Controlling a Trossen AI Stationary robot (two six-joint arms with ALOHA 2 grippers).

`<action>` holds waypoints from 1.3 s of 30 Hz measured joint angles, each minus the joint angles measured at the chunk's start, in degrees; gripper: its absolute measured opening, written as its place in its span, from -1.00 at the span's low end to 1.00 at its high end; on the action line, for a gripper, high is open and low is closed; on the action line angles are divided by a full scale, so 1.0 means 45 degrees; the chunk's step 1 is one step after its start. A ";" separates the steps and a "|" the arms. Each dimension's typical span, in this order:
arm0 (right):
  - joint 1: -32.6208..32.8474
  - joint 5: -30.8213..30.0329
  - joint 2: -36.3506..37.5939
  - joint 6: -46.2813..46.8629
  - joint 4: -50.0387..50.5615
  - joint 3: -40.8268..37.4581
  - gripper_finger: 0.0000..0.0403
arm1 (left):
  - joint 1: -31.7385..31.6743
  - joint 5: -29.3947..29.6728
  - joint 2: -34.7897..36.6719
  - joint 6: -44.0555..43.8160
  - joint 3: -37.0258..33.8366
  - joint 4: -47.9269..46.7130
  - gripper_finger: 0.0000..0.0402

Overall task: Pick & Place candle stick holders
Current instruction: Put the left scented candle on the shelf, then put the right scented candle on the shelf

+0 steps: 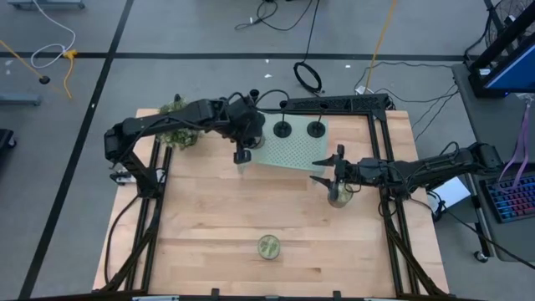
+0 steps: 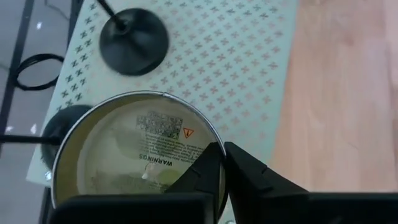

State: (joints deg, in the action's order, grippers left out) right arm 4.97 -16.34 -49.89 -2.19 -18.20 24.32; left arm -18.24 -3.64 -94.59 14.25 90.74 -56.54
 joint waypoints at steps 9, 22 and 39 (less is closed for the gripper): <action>0.0000 -0.0005 -0.0005 -0.0225 -0.0149 0.0000 0.04 | 0.0107 0.0163 0.0021 0.0110 -0.0023 -0.0053 -0.55; -0.0002 -0.0010 0.0000 -0.0342 -0.0139 0.0000 0.04 | 0.1019 0.0210 0.0029 0.0523 0.0430 -0.0157 -0.38; 0.0005 0.1725 0.0989 0.0406 0.0496 0.0585 0.04 | 0.2991 0.1494 0.1628 -0.0452 0.0627 -0.0890 -0.38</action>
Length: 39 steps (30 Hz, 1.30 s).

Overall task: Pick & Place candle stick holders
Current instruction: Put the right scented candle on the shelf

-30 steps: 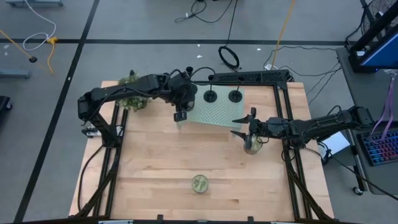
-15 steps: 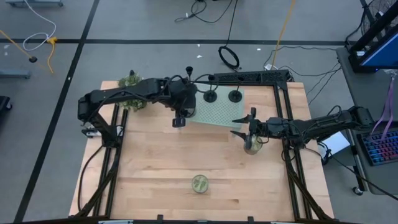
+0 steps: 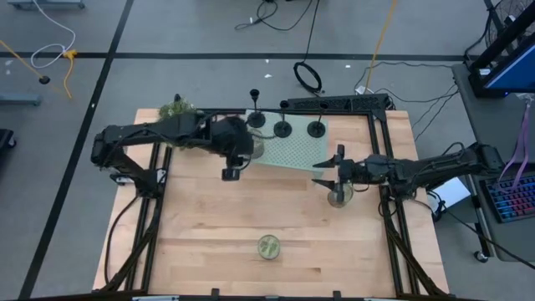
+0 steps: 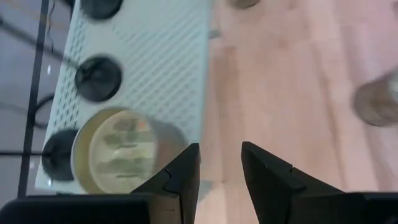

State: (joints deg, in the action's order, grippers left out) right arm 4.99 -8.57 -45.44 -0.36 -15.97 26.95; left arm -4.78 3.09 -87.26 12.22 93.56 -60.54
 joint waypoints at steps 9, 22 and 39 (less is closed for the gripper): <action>0.1193 0.0222 -0.0501 0.2518 0.7007 0.2302 0.04 | 0.1141 0.0125 0.1438 -0.1117 -0.0534 -0.0251 -0.38; 0.3567 -0.0417 -0.1081 0.6636 1.4296 0.2514 0.04 | 0.2358 0.1291 0.2631 -0.3420 -0.6744 0.5290 -0.38; 0.3725 -0.0035 -0.1072 0.4590 1.4219 0.1970 -0.77 | 0.2425 0.0361 0.2636 -0.3083 -0.8131 0.7191 -0.38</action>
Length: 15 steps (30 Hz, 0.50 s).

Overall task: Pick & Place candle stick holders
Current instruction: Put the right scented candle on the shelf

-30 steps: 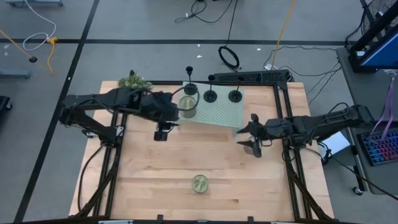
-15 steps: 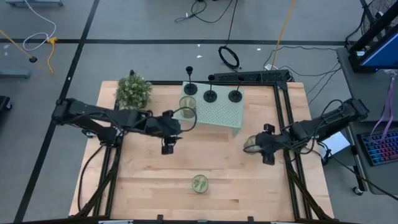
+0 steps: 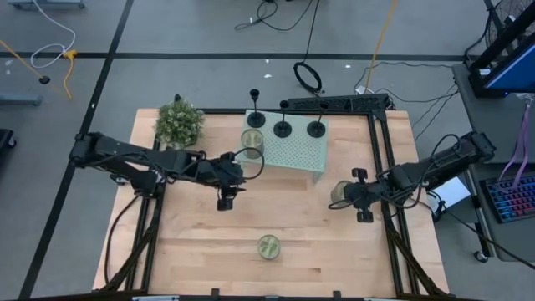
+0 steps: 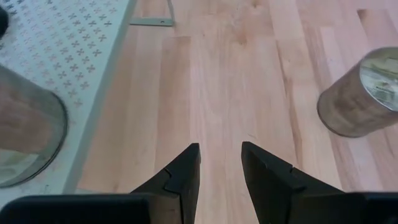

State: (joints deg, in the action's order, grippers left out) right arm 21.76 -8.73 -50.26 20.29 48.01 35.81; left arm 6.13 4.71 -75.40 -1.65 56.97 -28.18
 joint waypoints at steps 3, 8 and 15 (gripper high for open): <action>0.0000 0.0000 -0.0004 0.0025 -0.0266 -0.0004 -0.96 | 0.0002 -0.0217 0.0000 0.0283 0.0000 -0.0015 -0.38; 0.0000 0.0113 0.0015 -0.0378 -0.1768 -0.0029 -0.98 | -0.0010 -0.0398 0.0000 0.0429 0.0000 -0.0039 -0.38; -0.0038 0.0657 0.0688 -0.2464 -0.5025 0.0378 -0.99 | -0.0010 -0.0416 0.0000 0.1374 0.0000 -0.0049 -0.38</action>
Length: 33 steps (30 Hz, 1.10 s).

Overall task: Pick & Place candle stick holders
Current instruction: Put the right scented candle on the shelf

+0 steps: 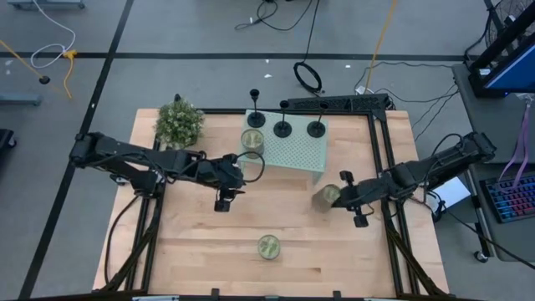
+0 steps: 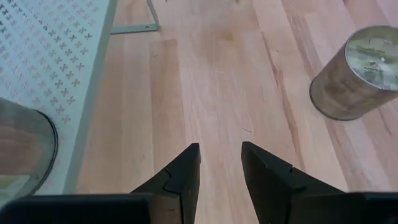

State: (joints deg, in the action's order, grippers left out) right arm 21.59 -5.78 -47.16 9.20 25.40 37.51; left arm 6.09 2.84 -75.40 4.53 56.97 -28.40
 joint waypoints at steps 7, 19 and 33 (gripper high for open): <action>-0.0810 -0.0498 -0.0519 -0.2160 -0.1359 0.1456 -0.99 | 0.0000 0.0003 0.0000 0.0514 0.0000 0.0016 -0.38; -0.4884 0.1208 -0.5920 -0.4310 0.3303 0.8168 -1.00 | -0.0014 0.0011 0.0000 0.1386 0.0000 0.0733 -0.38; -0.6943 0.1959 -0.8887 -0.6242 0.4202 1.0621 -0.99 | -0.0015 0.0007 0.0000 0.1730 0.0000 0.0656 -0.38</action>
State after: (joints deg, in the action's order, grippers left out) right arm -9.66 3.04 -87.15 -18.88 44.31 85.31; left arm 6.02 2.87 -75.40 12.32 56.97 -25.45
